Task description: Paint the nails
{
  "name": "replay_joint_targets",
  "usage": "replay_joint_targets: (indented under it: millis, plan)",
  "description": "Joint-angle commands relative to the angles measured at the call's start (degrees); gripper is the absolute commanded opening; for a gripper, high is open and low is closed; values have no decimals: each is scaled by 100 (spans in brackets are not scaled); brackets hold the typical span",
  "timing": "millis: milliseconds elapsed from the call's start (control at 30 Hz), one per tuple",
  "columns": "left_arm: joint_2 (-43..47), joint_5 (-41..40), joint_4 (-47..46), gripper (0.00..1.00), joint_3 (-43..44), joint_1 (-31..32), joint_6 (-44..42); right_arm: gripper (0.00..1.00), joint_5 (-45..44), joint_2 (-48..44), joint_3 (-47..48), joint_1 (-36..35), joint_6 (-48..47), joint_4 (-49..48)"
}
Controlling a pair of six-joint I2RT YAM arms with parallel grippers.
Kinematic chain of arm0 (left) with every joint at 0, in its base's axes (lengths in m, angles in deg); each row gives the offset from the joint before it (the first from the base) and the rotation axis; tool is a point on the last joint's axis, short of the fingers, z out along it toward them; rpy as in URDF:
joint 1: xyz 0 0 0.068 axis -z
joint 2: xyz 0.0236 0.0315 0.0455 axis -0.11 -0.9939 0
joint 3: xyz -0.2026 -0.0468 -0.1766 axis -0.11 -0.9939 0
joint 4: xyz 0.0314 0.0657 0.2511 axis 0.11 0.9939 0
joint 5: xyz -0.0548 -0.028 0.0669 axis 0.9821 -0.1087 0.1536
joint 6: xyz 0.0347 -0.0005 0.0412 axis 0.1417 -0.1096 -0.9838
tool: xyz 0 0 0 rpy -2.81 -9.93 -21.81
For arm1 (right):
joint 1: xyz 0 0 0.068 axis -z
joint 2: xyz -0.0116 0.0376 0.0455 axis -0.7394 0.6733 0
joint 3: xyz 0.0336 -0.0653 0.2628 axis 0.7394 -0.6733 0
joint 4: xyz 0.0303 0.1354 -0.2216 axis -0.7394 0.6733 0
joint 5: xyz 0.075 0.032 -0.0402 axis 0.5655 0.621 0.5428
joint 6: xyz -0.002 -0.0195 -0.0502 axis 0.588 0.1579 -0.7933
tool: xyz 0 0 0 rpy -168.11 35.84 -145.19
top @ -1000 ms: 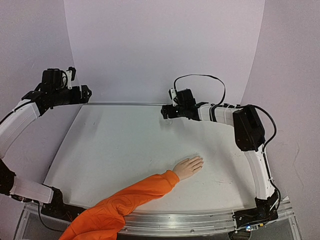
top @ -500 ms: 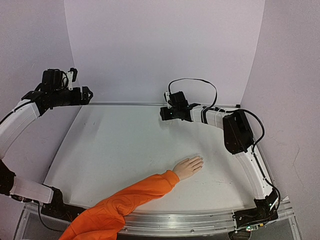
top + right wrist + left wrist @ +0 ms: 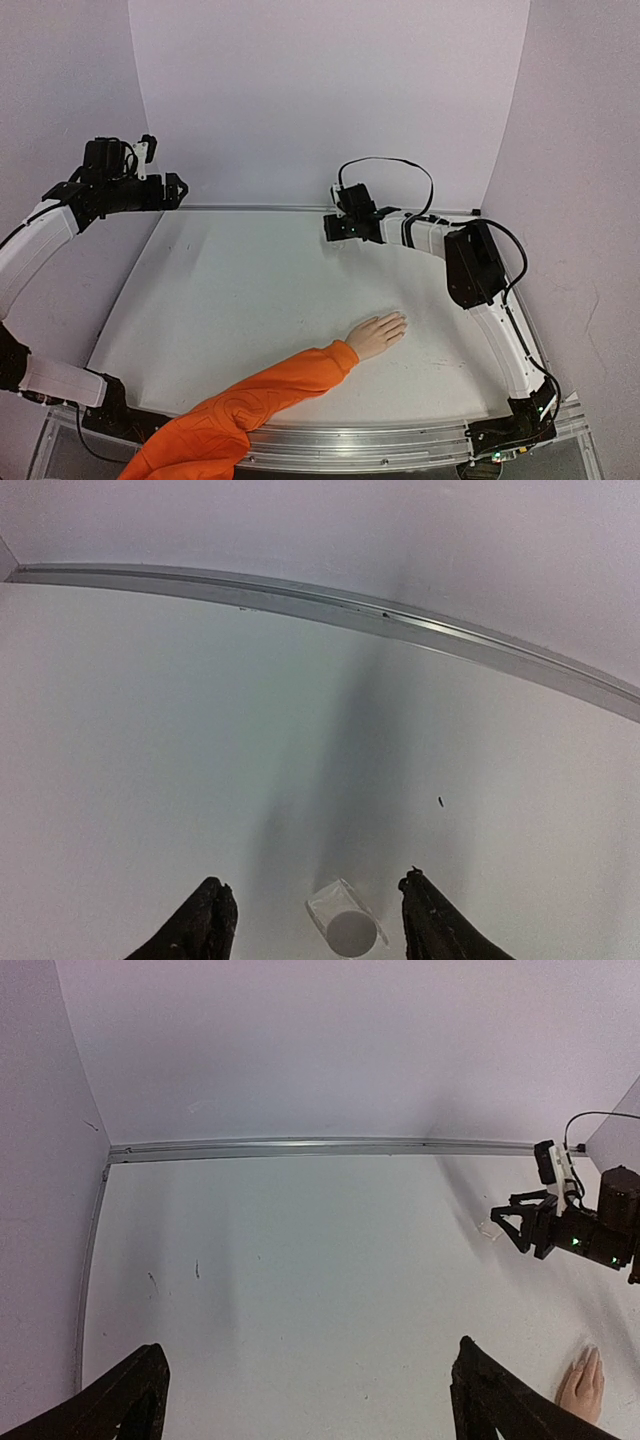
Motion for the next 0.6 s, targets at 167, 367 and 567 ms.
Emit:
replay_joint_targets:
  millis: [167, 367, 567]
  plan:
    - [233, 18, -147, 99, 265, 62, -99, 46, -275, 110, 205, -13, 52, 106]
    - [219, 54, -147, 100, 272, 75, -58, 33, -305, 194, 288, -17, 78, 140]
    - [190, 203, -139, 99, 298, 78, -21, 31, -335, 239, 296, -14, 97, 157]
